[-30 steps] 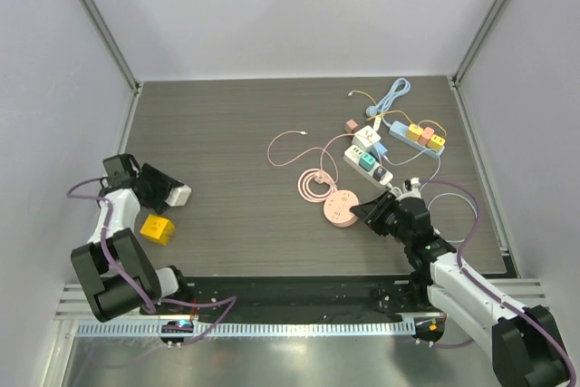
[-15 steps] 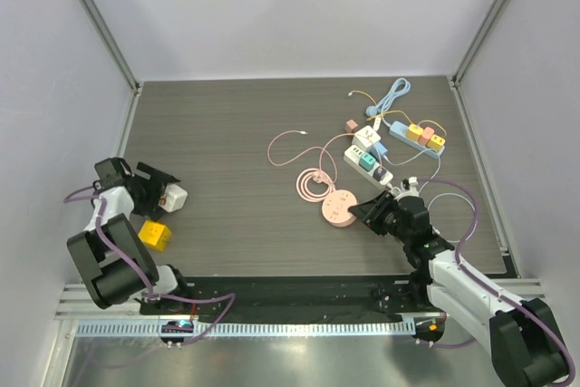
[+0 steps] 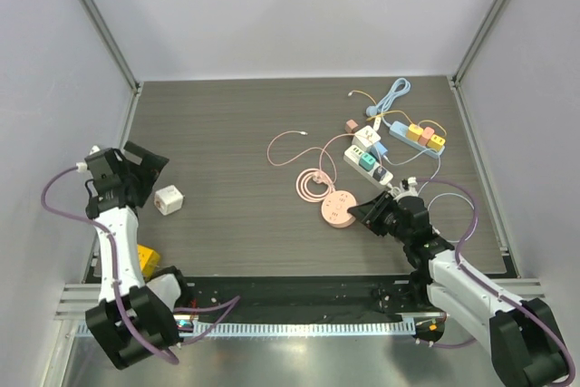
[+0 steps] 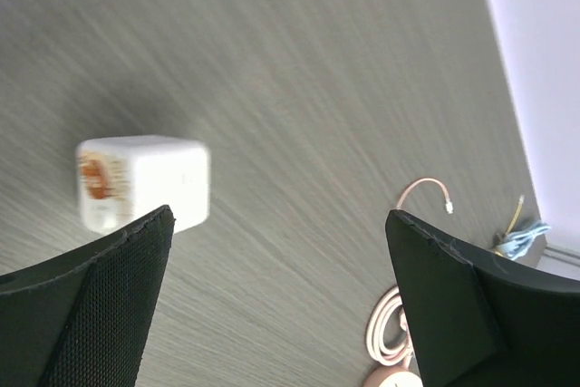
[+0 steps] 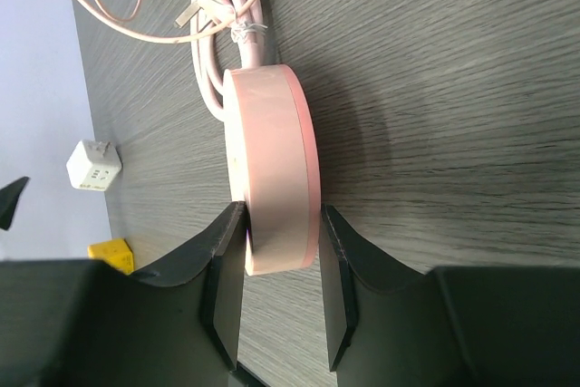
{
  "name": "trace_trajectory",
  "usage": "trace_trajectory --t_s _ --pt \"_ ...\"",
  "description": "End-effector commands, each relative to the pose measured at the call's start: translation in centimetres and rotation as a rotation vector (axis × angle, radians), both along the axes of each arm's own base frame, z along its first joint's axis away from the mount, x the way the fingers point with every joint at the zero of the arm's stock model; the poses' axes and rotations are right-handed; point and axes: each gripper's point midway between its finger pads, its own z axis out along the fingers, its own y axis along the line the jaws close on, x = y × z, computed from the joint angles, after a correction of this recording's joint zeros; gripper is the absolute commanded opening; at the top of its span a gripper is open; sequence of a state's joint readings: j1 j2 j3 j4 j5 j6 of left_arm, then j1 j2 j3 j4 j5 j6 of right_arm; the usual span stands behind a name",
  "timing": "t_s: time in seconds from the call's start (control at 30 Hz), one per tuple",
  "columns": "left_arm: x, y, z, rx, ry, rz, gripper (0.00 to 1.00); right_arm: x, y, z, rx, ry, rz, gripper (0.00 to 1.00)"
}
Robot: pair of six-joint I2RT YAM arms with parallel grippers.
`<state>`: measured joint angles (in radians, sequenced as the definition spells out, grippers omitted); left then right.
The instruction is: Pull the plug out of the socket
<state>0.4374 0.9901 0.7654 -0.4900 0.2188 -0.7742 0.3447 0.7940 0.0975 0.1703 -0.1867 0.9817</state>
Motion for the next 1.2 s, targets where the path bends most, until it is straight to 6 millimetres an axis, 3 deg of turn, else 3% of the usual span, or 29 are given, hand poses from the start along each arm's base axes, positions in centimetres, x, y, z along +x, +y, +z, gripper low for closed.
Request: trace_trajectory --t_s 0.0,0.1,0.27,0.37,0.4,0.47,0.5,0.6,0.83,0.87,0.9,1.0,1.03,1.07,1.1,1.13,1.17 --pt "0.0 0.2 3.1 0.068 -0.066 0.013 1.00 -2.0 -1.0 -3.3 -0.096 0.119 0.024 0.01" --pt "0.3 -0.8 3.9 0.057 -0.107 -0.028 0.98 -2.1 -0.9 -3.4 -0.077 0.129 0.017 0.01" --pt "2.2 -4.8 4.7 0.010 -0.182 -0.229 0.93 -2.3 -0.2 -3.2 -0.062 0.129 0.033 0.01" --pt "2.9 -8.1 4.1 0.037 -0.147 -0.359 0.92 -2.4 0.3 -3.1 -0.042 0.130 0.037 0.01" --pt "2.8 -10.4 3.8 0.037 -0.140 -0.432 0.92 -2.5 0.5 -3.1 -0.039 0.129 0.043 0.01" --pt "3.1 -12.5 3.3 0.033 -0.123 -0.496 0.92 -2.9 1.2 -3.0 -0.036 0.132 0.058 0.01" --pt "2.8 -14.6 3.1 0.035 -0.121 -0.557 0.92 -2.9 1.3 -3.2 -0.039 0.133 0.057 0.01" --pt "3.3 -17.9 3.2 0.020 -0.121 -0.664 0.92 -3.4 2.1 -3.6 -0.048 0.142 0.068 0.01" --pt "5.0 -24.0 7.2 -0.030 -0.169 -0.861 0.92 -2.2 5.9 -2.7 -0.029 0.098 0.104 0.01" --pt "5.4 -24.4 7.1 -0.044 -0.159 -0.869 0.93 -1.1 6.7 -1.8 -0.029 0.063 0.091 0.01" --pt "5.6 -24.6 7.3 -0.051 -0.161 -0.875 0.92 -0.8 7.1 -2.8 -0.054 0.087 0.085 0.01" --pt "6.2 -24.1 7.5 -0.011 -0.155 -0.860 0.92 1.7 10.3 -0.6 -0.004 0.029 0.106 0.01" --pt "6.1 -23.6 6.9 0.011 -0.140 -0.848 0.92 2.3 11.1 -1.2 -0.009 0.039 0.107 0.01" --pt "6.4 -22.7 6.6 0.059 -0.136 -0.807 0.92 3.8 12.6 0.4 0.017 0.001 0.108 0.01" --pt "6.0 -22.0 6.9 0.090 -0.150 -0.798 0.93 4.2 13.6 0.7 0.021 -0.008 0.119 0.01" --pt "5.7 -21.3 6.1 0.092 -0.134 -0.781 0.93 4.8 14.0 -0.2 -0.010 0.001 0.114 0.01" --pt "5.8 -20.5 6.1 0.092 -0.143 -0.761 0.93 6.2 15.4 1.4 0.012 -0.034 0.117 0.01"
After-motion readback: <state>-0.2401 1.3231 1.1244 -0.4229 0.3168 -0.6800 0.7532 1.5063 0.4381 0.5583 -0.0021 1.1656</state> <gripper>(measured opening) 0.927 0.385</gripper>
